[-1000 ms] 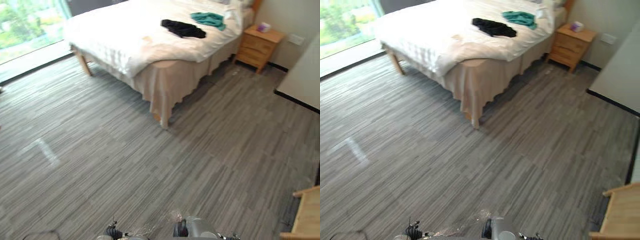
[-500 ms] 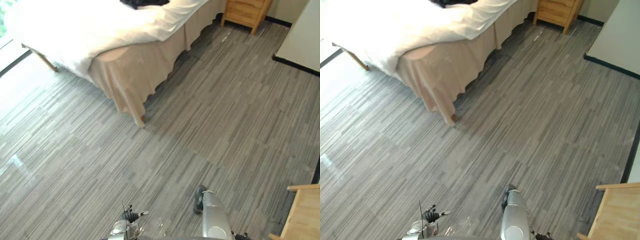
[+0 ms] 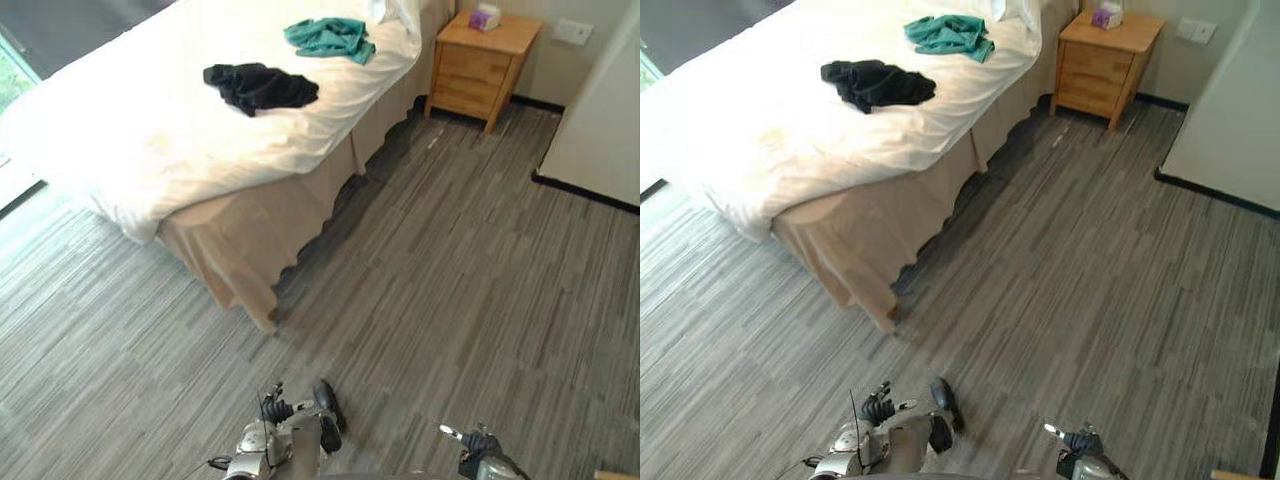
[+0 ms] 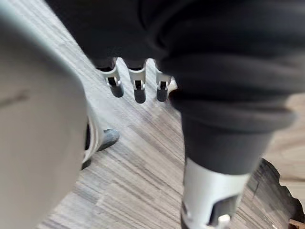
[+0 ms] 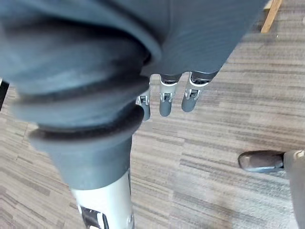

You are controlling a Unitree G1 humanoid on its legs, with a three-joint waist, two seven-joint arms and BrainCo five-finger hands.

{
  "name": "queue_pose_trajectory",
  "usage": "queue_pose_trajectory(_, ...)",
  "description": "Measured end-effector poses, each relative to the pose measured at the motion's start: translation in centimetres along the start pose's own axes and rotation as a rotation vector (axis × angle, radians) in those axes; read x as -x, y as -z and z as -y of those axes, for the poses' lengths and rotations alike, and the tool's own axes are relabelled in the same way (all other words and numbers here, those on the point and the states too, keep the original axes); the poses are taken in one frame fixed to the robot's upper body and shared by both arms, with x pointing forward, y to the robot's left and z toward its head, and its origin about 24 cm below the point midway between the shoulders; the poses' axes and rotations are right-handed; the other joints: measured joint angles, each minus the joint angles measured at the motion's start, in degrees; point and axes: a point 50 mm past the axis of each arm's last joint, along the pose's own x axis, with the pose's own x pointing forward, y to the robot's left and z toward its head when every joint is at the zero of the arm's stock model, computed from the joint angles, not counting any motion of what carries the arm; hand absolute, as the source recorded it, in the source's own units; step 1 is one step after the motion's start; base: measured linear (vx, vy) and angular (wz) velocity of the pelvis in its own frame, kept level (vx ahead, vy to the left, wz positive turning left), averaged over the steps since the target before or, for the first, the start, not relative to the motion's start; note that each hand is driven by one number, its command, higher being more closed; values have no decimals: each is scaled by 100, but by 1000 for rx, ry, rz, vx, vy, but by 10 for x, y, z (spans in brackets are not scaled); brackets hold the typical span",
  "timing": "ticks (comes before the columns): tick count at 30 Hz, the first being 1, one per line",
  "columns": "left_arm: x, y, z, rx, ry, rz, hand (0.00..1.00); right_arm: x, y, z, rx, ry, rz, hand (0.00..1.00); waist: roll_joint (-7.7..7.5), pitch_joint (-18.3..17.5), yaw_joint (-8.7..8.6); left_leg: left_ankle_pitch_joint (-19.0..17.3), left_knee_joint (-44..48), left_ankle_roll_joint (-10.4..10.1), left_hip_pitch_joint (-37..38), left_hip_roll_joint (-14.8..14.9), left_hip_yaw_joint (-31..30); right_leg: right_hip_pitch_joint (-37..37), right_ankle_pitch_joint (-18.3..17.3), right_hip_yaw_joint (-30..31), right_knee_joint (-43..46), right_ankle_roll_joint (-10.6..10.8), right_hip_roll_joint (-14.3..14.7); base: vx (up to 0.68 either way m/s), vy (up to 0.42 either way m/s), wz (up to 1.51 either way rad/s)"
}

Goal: Tidy the bed and pick cloth on bed and put in laundry

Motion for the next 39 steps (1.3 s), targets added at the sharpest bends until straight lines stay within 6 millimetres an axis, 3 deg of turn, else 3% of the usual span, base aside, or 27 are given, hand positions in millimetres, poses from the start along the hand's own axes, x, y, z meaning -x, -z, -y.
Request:
queue_pose_trajectory(2,0,2,-8,-30,-9,-13,0,1,9,-1,-9,-2,-35,0,-49,18,-15,-318,-17,-106,461,-23,-269,-556,534,290,1897,739,-89,562,247,51)
queue_pose_trajectory(3,1,8,-13,-62,-11,-37,0,1,9,-1,-41,4,-33,0,-71,35,-89,-463,-111,-190,885,-54,-421,-1044,791,563,3327,940,-152,563,203,79)
queue_pose_trajectory(4,3,17,-20,-91,-18,-73,0,1,8,0,-37,5,-28,0,-83,37,-171,-550,-237,-214,1305,-114,-628,-1403,719,595,4292,937,-254,557,174,85)
queue_pose_trajectory(6,5,22,-27,-125,-22,-100,0,1,9,3,-42,14,-28,0,-108,54,-221,-591,-481,-256,1850,-163,-973,-1836,322,391,4575,780,-339,479,44,112)
queue_pose_trajectory(8,6,27,-29,-132,-26,-118,0,1,10,7,-73,29,-33,0,-94,56,-301,-604,-598,-314,2089,-155,-1398,-2111,-79,209,3765,564,-347,432,-68,140)
queue_pose_trajectory(10,8,32,-31,-113,-34,-134,0,1,12,13,-99,48,-44,0,-48,73,-319,-759,-608,-568,2204,-121,-1914,-2342,-72,620,1992,420,-206,388,-167,143)
queue_pose_trajectory(13,9,34,-35,-82,-56,-138,0,2,16,13,-109,50,-57,0,-73,70,-341,-886,-648,-778,2197,-108,-2530,-2389,467,1783,177,243,-115,331,-332,137)
queue_pose_trajectory(14,9,35,-36,-46,-70,-139,0,3,19,12,-116,48,-64,0,-158,24,-327,-1020,-561,-980,2193,-63,-2953,-2350,967,2225,-223,305,-139,355,-451,129)
queue_pose_trajectory(15,10,36,-37,-27,-79,-142,0,3,21,13,-120,50,-68,0,-106,12,-320,-1069,-545,-1063,2186,18,-3055,-2311,1255,2200,-181,240,-45,421,-552,115)
queue_pose_trajectory(16,11,40,-27,28,-72,-148,0,2,18,22,-121,73,-59,0,120,-24,-256,-1044,-593,-1162,2172,232,-3008,-2307,1164,1953,-46,226,123,320,-391,79)
queue_pose_trajectory(17,12,43,-23,54,-71,-157,0,1,15,23,-119,76,-49,0,224,-40,-270,-932,-624,-1332,2171,344,-2880,-2340,1037,1739,177,187,158,298,-347,89)
queue_pose_trajectory(18,12,43,-23,69,-75,-157,0,1,14,23,-118,74,-47,0,246,-40,-301,-779,-739,-1452,2224,420,-2802,-2363,909,1553,451,240,162,245,-296,95)
queue_pose_trajectory(20,13,46,-23,86,-84,-163,0,1,13,23,-96,70,-45,0,247,-97,-287,-545,-980,-1600,2320,616,-2782,-2312,655,1201,778,106,254,205,-280,93)
queue_pose_trajectory(22,14,47,-30,90,-103,-161,0,1,12,17,-45,35,-34,0,216,-141,-260,-377,-842,-1605,2141,729,-2789,-2185,537,859,763,-31,323,206,-270,81)
queue_pose_trajectory(26,14,43,-34,98,-116,-144,0,2,16,17,-37,30,-41,0,93,-73,-261,-182,261,-1460,1467,714,-2429,-1658,474,142,491,-135,37,89,-151,97)
queue_pose_trajectory(28,13,41,-35,101,-126,-135,0,2,16,18,-36,34,-41,0,49,-63,-173,205,-5,-1435,1493,695,-1497,-1551,468,-67,325,-151,-55,7,-102,55)
queue_pose_trajectory(32,14,43,-29,79,-107,-140,0,2,19,23,-32,47,-54,0,160,-101,-142,740,-933,-1368,1604,597,-1200,-1558,541,-398,136,-236,15,-25,-65,51)
queue_pose_trajectory(37,13,41,-30,91,-113,-134,0,3,23,24,-22,49,-68,0,126,-65,-110,388,-687,-1187,1504,609,-1369,-1332,658,-338,-353,-441,39,-39,62,-5)
queue_pose_trajectory(39,15,45,-27,116,-114,-148,0,3,21,27,-20,55,-52,0,243,-117,-131,10,-741,-1207,1648,622,-1365,-1375,782,-92,-419,-284,168,-3,133,-48)
